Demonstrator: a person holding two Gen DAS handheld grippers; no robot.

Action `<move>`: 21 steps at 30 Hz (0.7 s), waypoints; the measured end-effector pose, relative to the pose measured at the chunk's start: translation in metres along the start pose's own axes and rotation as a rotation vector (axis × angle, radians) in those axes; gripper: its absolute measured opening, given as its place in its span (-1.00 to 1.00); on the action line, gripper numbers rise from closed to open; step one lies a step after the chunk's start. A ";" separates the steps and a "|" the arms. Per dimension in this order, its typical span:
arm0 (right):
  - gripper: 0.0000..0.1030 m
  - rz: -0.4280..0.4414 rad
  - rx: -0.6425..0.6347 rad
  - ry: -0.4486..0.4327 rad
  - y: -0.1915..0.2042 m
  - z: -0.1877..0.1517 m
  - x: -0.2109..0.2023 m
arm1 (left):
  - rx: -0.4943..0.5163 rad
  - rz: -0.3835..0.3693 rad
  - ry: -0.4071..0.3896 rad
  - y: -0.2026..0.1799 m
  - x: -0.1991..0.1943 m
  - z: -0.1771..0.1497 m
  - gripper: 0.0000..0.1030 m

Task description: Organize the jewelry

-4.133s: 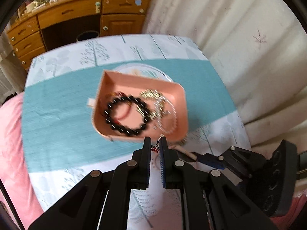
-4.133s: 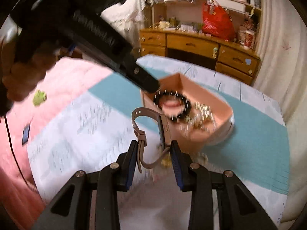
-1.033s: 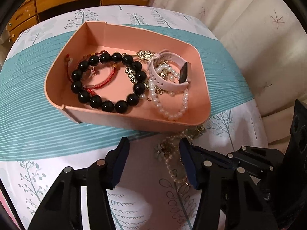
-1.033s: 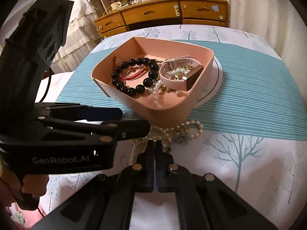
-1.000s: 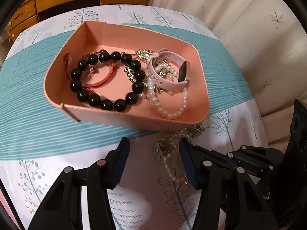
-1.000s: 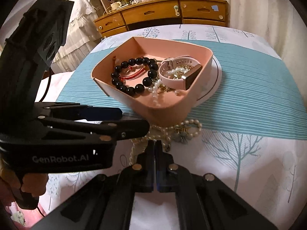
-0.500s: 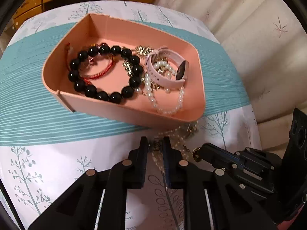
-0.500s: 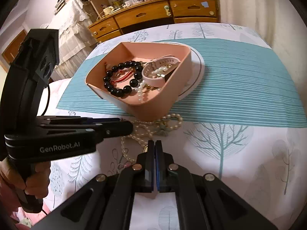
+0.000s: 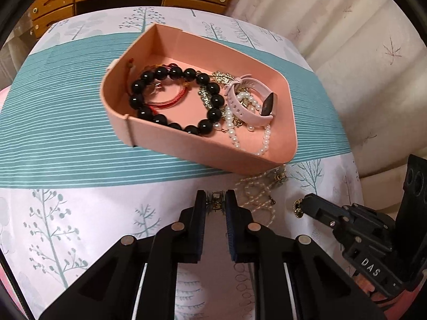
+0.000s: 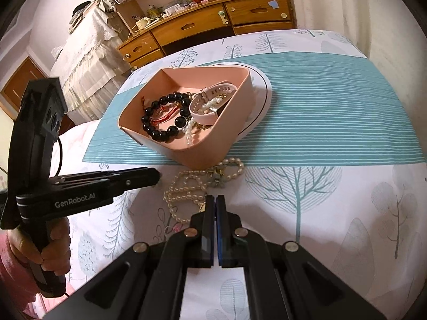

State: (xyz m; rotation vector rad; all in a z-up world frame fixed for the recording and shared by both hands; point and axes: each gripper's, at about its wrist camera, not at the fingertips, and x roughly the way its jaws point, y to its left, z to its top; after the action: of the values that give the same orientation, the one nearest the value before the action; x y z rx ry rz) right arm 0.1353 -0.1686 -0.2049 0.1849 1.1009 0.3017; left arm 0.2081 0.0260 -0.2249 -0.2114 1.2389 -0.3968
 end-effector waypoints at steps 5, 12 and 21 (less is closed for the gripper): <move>-0.99 0.013 0.011 -0.019 0.005 0.007 -0.007 | -0.004 0.012 -0.008 0.005 -0.015 0.002 -0.77; -0.98 0.026 0.014 -0.064 0.015 0.028 -0.021 | -0.005 0.031 -0.064 0.011 -0.051 0.018 -0.77; -0.98 0.034 0.019 -0.144 0.027 0.061 -0.033 | 0.036 0.052 -0.110 0.016 -0.074 0.048 -0.76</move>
State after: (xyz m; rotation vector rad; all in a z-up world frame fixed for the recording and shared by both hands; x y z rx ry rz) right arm 0.1724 -0.1539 -0.1416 0.2392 0.9588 0.3035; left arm 0.2368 0.0681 -0.1512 -0.1675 1.1262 -0.3571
